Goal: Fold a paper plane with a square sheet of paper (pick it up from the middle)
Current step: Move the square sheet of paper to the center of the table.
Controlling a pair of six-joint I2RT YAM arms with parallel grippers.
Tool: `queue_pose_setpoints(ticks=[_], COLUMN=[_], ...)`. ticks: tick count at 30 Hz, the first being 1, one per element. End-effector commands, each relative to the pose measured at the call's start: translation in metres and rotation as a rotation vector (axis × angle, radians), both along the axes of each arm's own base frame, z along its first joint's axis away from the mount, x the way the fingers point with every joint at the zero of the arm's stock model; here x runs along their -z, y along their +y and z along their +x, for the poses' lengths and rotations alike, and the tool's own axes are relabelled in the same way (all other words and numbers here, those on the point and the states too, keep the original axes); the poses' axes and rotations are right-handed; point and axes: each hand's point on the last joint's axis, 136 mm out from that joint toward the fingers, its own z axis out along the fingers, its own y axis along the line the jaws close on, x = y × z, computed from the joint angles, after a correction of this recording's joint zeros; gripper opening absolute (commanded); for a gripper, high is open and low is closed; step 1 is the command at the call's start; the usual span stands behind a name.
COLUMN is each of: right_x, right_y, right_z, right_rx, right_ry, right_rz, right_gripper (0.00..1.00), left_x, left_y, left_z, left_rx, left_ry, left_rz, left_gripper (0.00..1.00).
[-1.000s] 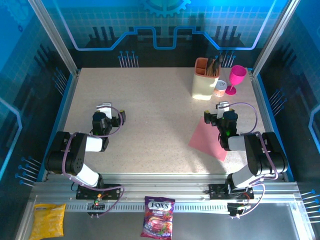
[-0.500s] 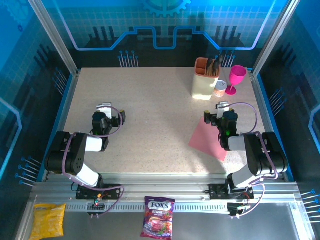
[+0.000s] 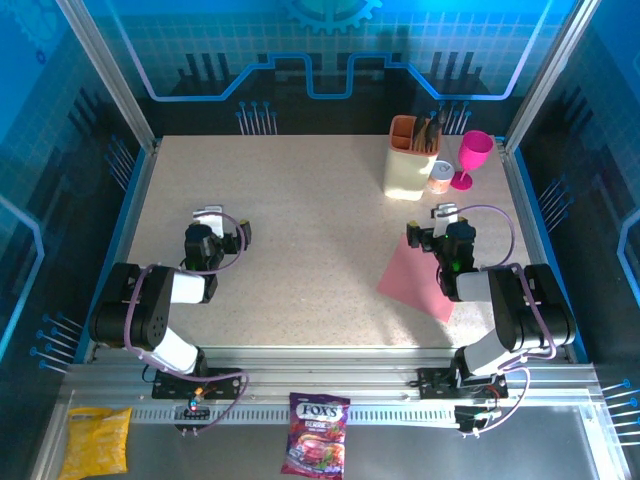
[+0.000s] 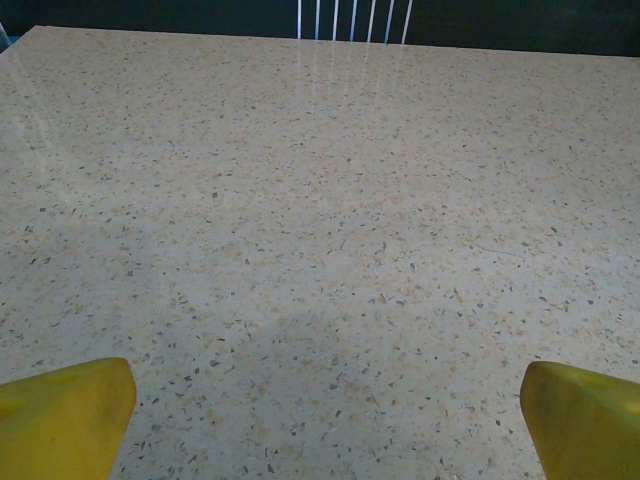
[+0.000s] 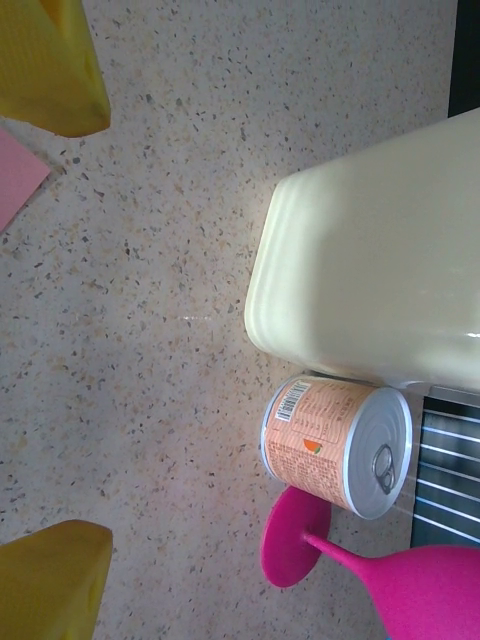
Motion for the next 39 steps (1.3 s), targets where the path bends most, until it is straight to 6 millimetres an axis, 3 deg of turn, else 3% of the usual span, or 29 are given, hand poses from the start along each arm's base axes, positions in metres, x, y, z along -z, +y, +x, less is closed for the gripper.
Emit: queue_pose_setpoints(ticks=[1, 4, 7, 10, 13, 15, 19, 24, 29, 34, 39], right_x=[-0.030, -0.065, -0.102, -0.118, -0.131, -0.134, -0.134, -0.133, -0.150, -0.150, -0.149], right_y=[-0.005, -0.006, -0.006, -0.021, 0.002, 0.017, 0.017, -0.004, -0.045, -0.060, -0.047], right_z=[0.003, -0.001, -0.015, -0.038, -0.058, -0.073, -0.103, -0.124, -0.132, -0.136, -0.138], right_rx=[0.009, 0.019, 0.061, 0.229, 0.119, 0.054, 0.092, 0.265, 0.440, 0.483, 0.410], right_ry=[-0.031, -0.022, -0.025, 0.044, 0.096, 0.133, 0.223, 0.342, 0.305, 0.303, 0.319], right_rz=[0.011, 0.038, 0.182, 0.380, 0.481, 0.530, 0.582, 0.609, 0.688, 0.752, 0.778], right_gripper=[0.99, 0.99, 0.99, 0.99, 0.99, 0.99, 0.99, 0.99, 0.99, 0.99, 0.99], left_x=[-0.019, -0.037, -0.062, -0.089, -0.112, -0.125, -0.133, -0.109, -0.058, -0.018, 0.019], left_y=[0.004, 0.008, 0.007, -0.009, -0.055, -0.100, -0.189, -0.304, -0.383, -0.426, -0.441], left_z=[0.005, 0.005, 0.001, -0.005, -0.014, -0.023, -0.047, -0.072, -0.081, -0.079, -0.074], left_rx=[-0.031, -0.069, -0.099, -0.096, 0.022, 0.126, 0.296, 0.464, 0.518, 0.557, 0.563], left_ry=[-0.025, 0.011, 0.036, 0.091, 0.134, 0.149, 0.213, 0.317, 0.418, 0.467, 0.527], left_rz=[0.008, 0.031, -0.001, -0.113, -0.162, -0.144, -0.138, -0.027, 0.127, 0.210, 0.281], left_gripper=[1.00, 1.00, 1.00, 1.00, 1.00, 1.00, 1.00, 1.00, 1.00, 1.00, 1.00])
